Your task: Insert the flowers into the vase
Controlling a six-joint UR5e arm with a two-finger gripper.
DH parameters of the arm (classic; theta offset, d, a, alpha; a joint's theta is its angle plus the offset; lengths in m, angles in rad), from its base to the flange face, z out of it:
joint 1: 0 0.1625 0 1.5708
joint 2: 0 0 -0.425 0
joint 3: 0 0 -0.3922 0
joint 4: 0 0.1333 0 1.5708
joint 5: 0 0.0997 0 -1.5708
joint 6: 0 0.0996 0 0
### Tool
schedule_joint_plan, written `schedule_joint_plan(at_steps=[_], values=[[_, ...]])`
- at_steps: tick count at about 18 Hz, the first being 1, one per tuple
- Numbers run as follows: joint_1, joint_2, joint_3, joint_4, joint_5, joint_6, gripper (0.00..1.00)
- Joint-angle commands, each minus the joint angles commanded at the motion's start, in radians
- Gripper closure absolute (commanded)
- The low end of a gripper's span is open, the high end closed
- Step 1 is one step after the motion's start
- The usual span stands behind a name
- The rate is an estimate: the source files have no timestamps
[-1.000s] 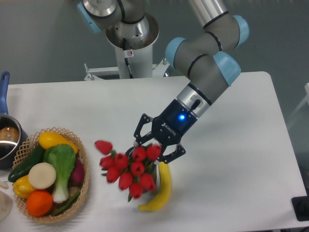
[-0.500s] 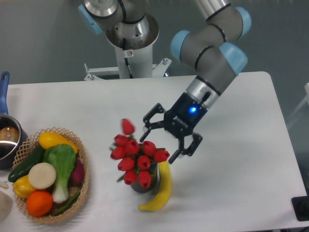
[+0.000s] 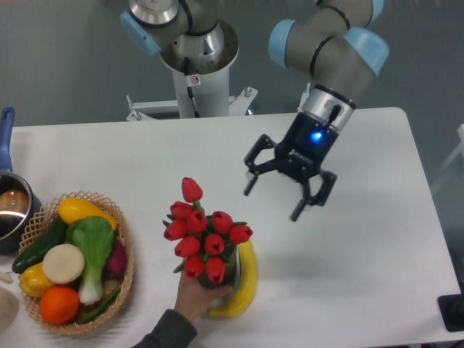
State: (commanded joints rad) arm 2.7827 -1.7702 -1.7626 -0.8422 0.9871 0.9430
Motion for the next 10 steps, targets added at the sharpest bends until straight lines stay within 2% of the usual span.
schedule_joint_plan(at_steps=[2,5,10], values=[[-0.003,-0.008,0.000,0.005,0.108,0.104,0.00],[0.000,-0.043,0.041,0.002,0.189,0.220,0.00],[-0.014,-0.185,0.224,-0.017,0.479,0.227,0.00]])
